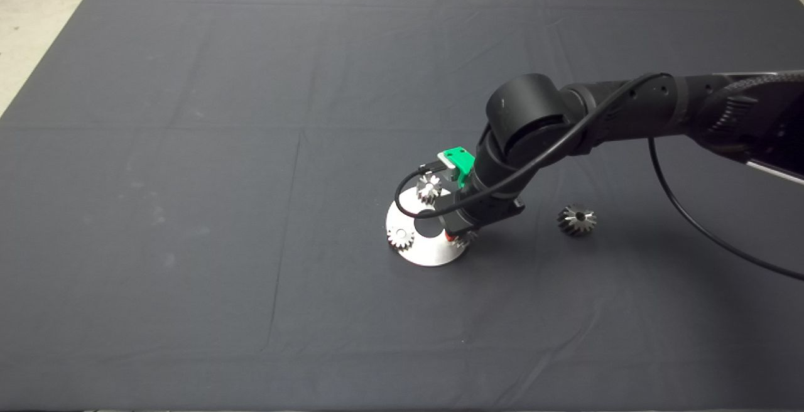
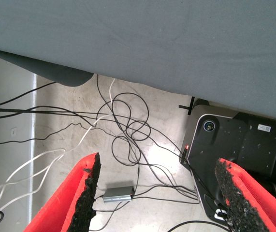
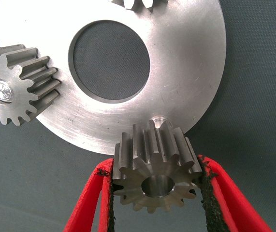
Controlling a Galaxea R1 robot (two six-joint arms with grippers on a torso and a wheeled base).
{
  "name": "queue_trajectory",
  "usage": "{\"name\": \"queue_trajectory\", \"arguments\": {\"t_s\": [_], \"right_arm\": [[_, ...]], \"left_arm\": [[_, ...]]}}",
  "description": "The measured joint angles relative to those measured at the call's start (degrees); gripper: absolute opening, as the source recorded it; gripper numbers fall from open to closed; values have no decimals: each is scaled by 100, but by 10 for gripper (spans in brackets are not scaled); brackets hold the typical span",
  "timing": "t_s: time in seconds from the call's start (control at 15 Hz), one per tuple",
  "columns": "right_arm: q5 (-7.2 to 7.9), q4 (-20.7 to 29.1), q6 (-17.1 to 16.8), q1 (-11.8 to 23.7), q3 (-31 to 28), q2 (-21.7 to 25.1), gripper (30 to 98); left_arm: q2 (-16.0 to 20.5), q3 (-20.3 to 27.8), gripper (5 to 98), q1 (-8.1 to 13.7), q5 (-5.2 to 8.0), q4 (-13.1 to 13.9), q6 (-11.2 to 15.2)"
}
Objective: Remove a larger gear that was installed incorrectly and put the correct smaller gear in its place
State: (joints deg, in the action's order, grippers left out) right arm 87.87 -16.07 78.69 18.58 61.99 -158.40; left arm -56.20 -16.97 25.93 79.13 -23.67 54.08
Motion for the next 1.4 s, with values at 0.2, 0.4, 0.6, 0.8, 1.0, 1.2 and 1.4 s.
{"name": "queue_trajectory", "arguments": {"t_s": [0.2,0.4,0.6,0.8,1.0,1.2,1.4], "right_arm": [[0,0,0,-1,0,0,348],[-5,0,0,0,-4,20,348],[2,0,-6,-1,-11,117,348],[-2,0,-20,0,-20,154,348],[0,0,-22,-1,-22,156,348],[4,0,-24,-5,-22,77,348],[55,-7,-26,-28,-22,-2,348]], "left_arm": [[2,0,597,0,0,-1,0],[2,-2,597,0,-5,0,0],[2,0,597,0,-11,0,0],[1,0,597,0,-16,-1,0],[2,0,597,0,-18,-1,0],[2,0,597,0,-19,0,0],[5,-2,597,0,-18,0,0]]}}
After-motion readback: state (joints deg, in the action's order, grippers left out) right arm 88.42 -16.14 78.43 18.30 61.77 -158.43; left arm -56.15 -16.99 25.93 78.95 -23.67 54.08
